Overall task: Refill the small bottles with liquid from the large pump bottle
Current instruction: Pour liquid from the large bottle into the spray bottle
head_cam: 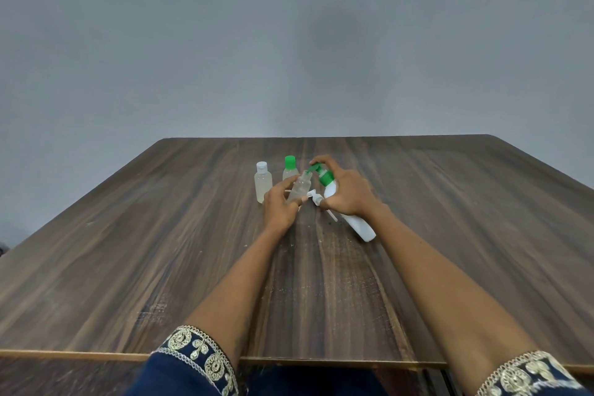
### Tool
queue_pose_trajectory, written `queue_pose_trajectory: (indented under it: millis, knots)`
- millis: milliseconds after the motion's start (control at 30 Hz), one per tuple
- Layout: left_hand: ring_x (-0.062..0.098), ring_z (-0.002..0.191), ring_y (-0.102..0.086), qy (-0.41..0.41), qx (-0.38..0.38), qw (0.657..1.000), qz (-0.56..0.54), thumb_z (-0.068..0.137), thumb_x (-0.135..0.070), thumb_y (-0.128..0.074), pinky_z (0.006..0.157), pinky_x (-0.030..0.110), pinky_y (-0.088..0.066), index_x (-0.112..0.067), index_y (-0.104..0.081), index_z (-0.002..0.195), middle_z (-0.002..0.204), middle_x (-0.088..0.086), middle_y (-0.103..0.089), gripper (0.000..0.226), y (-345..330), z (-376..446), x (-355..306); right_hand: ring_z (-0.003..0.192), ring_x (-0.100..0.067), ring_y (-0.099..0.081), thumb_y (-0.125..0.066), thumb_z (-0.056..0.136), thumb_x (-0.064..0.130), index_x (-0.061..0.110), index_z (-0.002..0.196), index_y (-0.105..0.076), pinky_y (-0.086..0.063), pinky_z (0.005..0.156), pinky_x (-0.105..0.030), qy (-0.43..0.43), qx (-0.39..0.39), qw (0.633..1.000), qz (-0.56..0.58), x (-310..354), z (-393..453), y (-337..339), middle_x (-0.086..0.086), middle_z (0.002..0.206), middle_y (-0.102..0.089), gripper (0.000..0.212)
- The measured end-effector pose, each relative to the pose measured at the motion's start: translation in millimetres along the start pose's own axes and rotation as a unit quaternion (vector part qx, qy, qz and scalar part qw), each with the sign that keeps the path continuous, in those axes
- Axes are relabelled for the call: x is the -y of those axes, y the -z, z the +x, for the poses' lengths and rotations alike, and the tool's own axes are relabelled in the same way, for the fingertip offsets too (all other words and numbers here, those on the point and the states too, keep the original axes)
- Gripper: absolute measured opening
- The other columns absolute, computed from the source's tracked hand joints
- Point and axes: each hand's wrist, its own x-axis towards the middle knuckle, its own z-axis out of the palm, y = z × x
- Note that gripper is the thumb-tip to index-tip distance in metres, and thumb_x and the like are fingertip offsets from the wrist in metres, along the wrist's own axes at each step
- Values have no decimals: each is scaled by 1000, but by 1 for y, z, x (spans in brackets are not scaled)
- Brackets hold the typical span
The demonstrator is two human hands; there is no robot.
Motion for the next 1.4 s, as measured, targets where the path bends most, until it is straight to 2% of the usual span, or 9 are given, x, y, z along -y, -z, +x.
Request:
queue_pose_trajectory:
  millis: [167,367,533,800,933,1100,1200,1400]
  knots:
    - [18,96,-58,3,5,1000,2,79,-11,-71,87,37,-51,-18,-58,126,120,7,-64,49,-3,0,1,52,-10,-46,-73,69,20,33,124,-43,-34,49,-24,-9,3,1000,-4,1,0,1,8,60,-46,64]
    - [15,96,-55,5,9,1000,-6,79,-10,-71,84,30,-46,-16,-57,126,122,7,-63,49,-2,0,-1,52,-9,-45,-74,71,21,31,127,-41,-32,50,-22,-1,17,1000,6,-1,1,2,10,62,-45,66]
    - [18,98,-59,-2,4,1000,-11,77,-9,-73,85,30,-47,-16,-59,124,118,4,-64,49,-1,1,-2,54,-9,-46,-73,69,21,37,133,-37,-32,50,-22,-1,30,1000,10,-2,1,5,10,63,-47,76]
    - [24,104,-59,12,16,1000,5,79,-10,-72,86,30,-47,-16,-57,127,122,7,-63,50,-4,0,2,54,-9,-47,-72,68,18,35,122,-42,-32,50,-20,-16,33,999,20,-2,0,5,10,66,-49,64]
    - [25,104,-59,8,17,1000,9,80,-12,-71,86,32,-47,-16,-57,127,122,8,-63,49,-6,1,0,54,-13,-49,-73,64,20,41,116,-40,-36,50,-23,-20,34,999,35,-4,1,5,1,71,-57,65]
    - [18,96,-58,-2,7,1000,0,77,-11,-73,83,30,-47,-17,-59,124,119,6,-64,49,-2,1,-1,53,-8,-45,-74,68,18,36,132,-39,-33,52,-21,-4,37,999,28,-5,1,7,12,66,-48,75]
    - [14,94,-56,-5,8,1000,-1,77,-11,-73,85,31,-48,-18,-60,124,119,4,-64,49,0,1,-1,51,-8,-44,-73,69,21,41,137,-36,-32,51,-18,13,37,999,15,-5,2,5,10,70,-54,81]
    - [17,95,-59,0,14,1000,7,76,-13,-74,86,33,-50,-18,-61,123,117,5,-65,49,2,0,3,51,-13,-46,-72,68,21,38,122,-42,-32,48,-23,16,20,999,-20,-4,3,2,7,57,-45,64]
